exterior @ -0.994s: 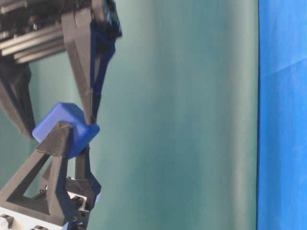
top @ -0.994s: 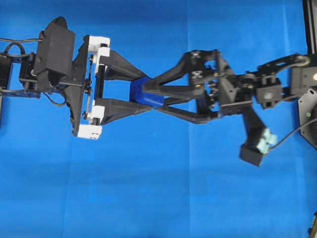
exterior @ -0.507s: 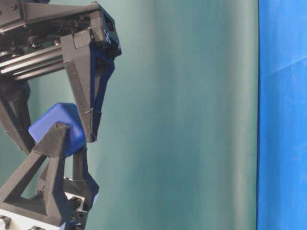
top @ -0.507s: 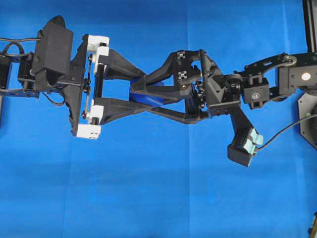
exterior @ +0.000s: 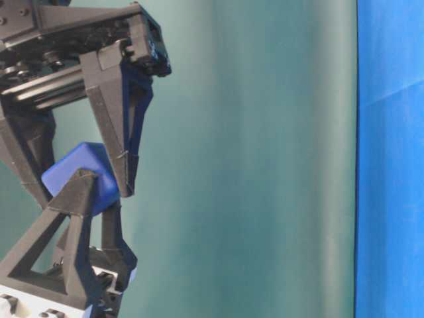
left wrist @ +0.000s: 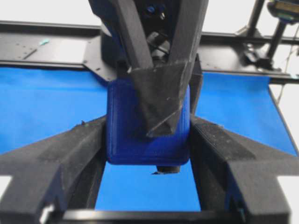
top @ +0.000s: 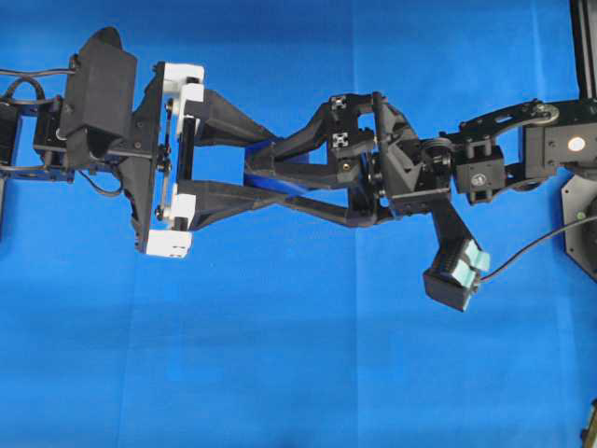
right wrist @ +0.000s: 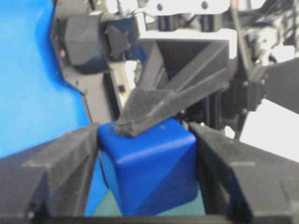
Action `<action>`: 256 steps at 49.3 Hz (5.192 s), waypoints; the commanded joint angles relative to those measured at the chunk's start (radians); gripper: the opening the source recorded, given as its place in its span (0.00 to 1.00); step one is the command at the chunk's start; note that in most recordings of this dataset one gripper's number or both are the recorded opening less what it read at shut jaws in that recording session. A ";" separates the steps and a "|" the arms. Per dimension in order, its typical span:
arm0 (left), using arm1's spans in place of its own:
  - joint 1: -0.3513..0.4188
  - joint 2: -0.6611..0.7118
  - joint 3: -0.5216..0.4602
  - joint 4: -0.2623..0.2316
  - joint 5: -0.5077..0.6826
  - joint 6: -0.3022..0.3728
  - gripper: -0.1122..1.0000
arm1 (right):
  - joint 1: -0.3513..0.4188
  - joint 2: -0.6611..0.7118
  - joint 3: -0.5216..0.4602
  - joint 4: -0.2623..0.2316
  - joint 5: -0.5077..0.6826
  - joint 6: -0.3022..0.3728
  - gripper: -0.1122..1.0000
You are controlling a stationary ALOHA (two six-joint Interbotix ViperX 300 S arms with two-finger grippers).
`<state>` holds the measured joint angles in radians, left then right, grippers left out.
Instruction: Handover the blue block to the right arm after grasping it with the left arm, then place it in the designated position.
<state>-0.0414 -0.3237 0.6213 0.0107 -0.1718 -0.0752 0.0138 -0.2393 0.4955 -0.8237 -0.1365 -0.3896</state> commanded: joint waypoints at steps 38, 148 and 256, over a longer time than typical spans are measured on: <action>-0.005 -0.018 -0.012 0.002 -0.006 -0.002 0.52 | -0.008 -0.023 -0.038 0.002 0.029 0.005 0.57; -0.012 -0.144 0.091 0.002 -0.043 0.015 0.94 | 0.025 -0.310 0.158 0.261 0.143 0.324 0.53; -0.012 -0.144 0.084 0.002 -0.043 0.015 0.94 | 0.026 -0.337 0.160 0.287 0.244 0.980 0.52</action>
<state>-0.0506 -0.4556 0.7225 0.0107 -0.2071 -0.0598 0.0383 -0.5660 0.6688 -0.5384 0.1089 0.5906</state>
